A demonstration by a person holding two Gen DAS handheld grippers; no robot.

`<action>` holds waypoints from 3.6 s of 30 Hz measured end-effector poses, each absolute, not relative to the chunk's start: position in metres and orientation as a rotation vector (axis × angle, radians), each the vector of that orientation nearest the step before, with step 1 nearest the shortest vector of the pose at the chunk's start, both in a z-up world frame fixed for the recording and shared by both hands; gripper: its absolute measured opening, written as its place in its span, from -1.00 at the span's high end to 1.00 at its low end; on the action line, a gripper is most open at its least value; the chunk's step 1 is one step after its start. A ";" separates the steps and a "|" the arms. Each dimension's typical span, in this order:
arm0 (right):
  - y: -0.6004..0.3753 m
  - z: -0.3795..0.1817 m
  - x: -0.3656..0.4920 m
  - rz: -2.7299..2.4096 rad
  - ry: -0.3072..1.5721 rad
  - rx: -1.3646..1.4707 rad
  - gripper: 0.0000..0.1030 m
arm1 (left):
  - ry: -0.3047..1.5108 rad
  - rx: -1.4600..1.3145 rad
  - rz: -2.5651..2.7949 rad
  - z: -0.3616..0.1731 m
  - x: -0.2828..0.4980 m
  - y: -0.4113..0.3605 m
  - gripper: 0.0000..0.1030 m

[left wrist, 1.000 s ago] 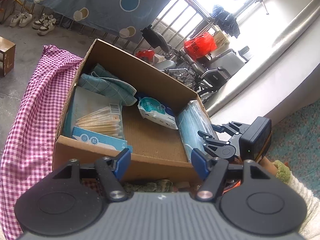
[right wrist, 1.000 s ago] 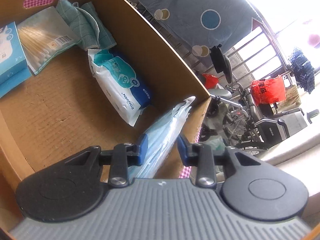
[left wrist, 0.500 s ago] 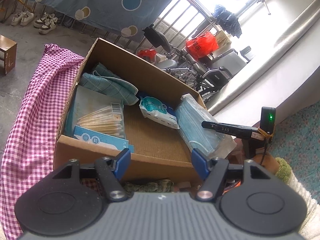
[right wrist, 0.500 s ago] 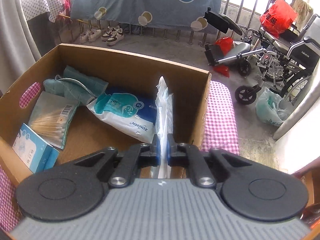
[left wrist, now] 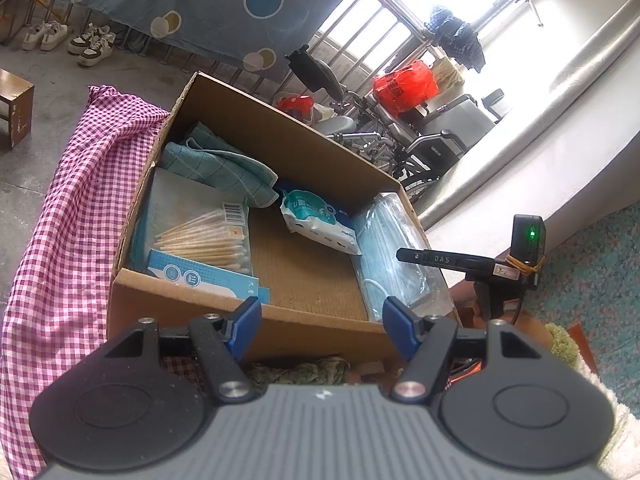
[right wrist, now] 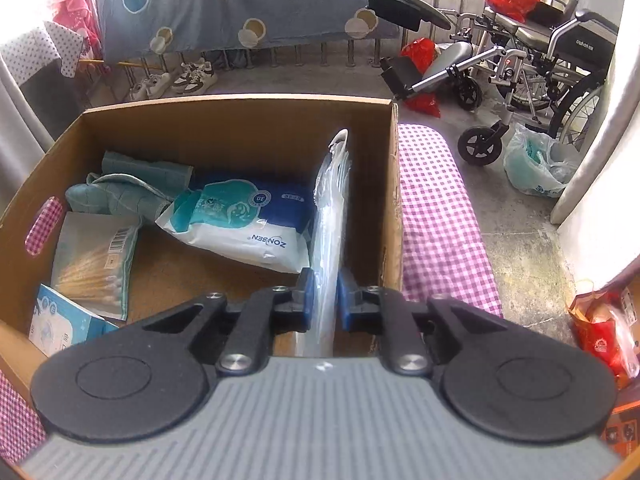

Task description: Organize soft objects

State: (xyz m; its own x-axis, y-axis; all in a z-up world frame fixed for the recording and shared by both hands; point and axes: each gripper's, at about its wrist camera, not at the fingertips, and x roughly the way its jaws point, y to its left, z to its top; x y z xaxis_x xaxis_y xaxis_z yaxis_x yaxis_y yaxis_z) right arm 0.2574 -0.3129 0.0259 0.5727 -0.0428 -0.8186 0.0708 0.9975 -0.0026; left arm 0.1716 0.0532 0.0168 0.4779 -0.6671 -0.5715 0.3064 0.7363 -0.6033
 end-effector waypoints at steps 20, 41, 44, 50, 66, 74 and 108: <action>-0.288 0.134 0.192 0.157 0.726 0.220 -0.01 | 0.790 -0.364 -0.568 0.037 0.144 0.068 -0.61; -0.344 0.144 -0.050 0.204 0.561 0.518 -0.84 | 0.945 -0.222 -0.812 -0.001 0.092 -0.020 -0.77; -0.353 0.092 -0.048 0.105 0.721 0.611 -0.83 | 1.044 -0.149 -0.852 -0.022 0.091 -0.057 -0.75; -0.349 0.034 -0.026 0.123 0.812 0.689 -0.71 | 1.077 -0.013 -0.853 -0.041 0.089 -0.096 -0.70; -0.340 0.000 0.032 0.121 0.891 0.450 -0.53 | 1.124 0.063 -0.793 -0.056 0.107 -0.128 -0.46; -0.374 -0.007 0.024 0.002 0.858 0.508 -0.51 | 1.141 0.064 -0.789 -0.055 0.117 -0.137 -0.47; -0.369 -0.056 0.022 0.180 0.966 0.987 -0.15 | 1.173 -0.020 -0.770 -0.065 0.120 -0.128 -0.53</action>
State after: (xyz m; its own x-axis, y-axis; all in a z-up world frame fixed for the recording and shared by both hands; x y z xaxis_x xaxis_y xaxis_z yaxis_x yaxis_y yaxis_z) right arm 0.0217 -0.3686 -0.0565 0.5905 0.5318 -0.6071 0.2771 0.5729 0.7714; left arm 0.1200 -0.1279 -0.0646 0.1671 -0.5513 -0.8174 0.5311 0.7488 -0.3964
